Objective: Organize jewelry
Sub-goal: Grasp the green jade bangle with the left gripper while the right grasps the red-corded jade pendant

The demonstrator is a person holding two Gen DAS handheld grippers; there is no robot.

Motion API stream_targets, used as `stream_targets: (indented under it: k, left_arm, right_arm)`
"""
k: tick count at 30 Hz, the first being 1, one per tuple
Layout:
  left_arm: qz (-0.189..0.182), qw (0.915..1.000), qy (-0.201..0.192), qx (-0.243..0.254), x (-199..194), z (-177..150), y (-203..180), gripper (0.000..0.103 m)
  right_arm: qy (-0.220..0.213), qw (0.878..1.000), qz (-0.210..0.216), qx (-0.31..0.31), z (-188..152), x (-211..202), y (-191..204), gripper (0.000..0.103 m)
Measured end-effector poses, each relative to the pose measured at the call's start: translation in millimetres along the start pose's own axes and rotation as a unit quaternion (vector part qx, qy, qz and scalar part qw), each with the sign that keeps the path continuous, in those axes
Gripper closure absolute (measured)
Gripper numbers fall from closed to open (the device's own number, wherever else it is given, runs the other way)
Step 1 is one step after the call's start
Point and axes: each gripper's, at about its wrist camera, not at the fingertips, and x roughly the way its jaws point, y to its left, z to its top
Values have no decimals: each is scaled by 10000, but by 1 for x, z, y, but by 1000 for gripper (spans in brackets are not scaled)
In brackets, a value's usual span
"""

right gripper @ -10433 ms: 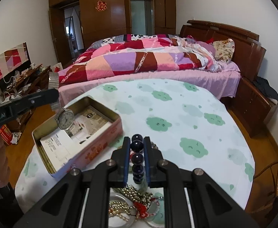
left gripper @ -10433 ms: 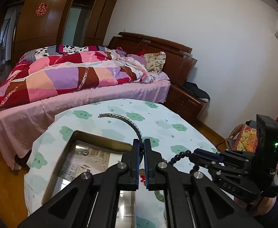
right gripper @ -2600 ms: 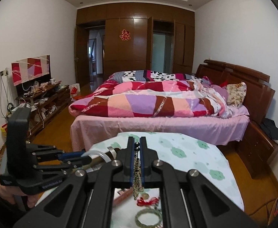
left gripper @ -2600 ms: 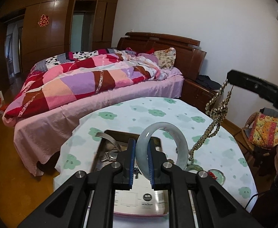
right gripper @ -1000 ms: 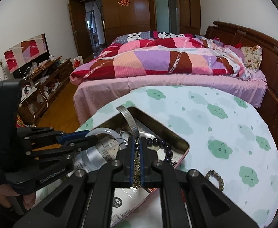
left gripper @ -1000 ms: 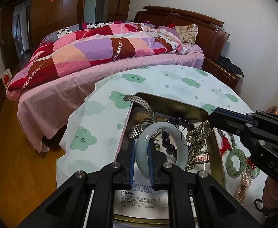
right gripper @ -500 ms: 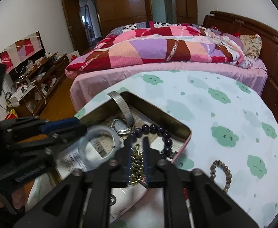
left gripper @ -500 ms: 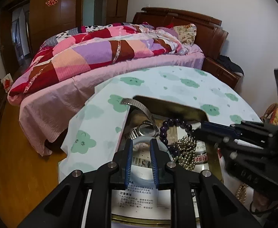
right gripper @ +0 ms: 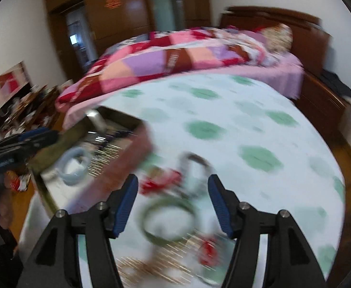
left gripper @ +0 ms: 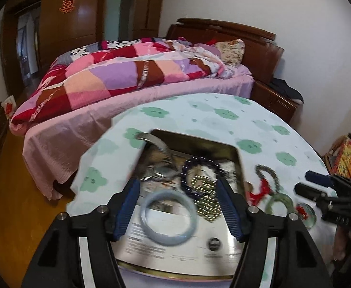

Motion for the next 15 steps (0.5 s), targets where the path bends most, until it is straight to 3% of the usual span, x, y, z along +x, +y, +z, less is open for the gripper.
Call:
stream_targets:
  k: [6,15]
  left_arm:
    - [-168,9987,134,459,0,-17,-44,37]
    - [-328,9936,300,1040,4,-32,-103,37]
  right_arm:
    - [54,9969,-524,582,-30,-24,-60,39]
    - [212,9982,-367,428,-53,-25,-60,40]
